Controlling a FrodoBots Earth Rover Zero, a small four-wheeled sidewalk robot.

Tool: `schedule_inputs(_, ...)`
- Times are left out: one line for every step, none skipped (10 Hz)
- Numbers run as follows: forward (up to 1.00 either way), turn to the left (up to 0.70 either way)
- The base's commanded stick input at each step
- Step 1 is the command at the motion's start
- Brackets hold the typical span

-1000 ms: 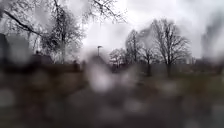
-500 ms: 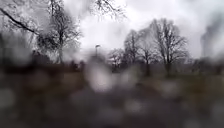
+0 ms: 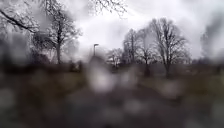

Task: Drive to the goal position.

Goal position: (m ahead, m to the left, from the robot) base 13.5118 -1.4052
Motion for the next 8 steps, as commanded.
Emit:
schedule_inputs(1.00,0.00)
schedule_inputs(1.00,0.00)
schedule_inputs(1.00,0.00)
schedule_inputs(1.00,0.00)
schedule_inputs(1.00,0.00)
schedule_inputs(1.00,0.00)
schedule_inputs(1.00,0.00)
schedule_inputs(1.00,0.06)
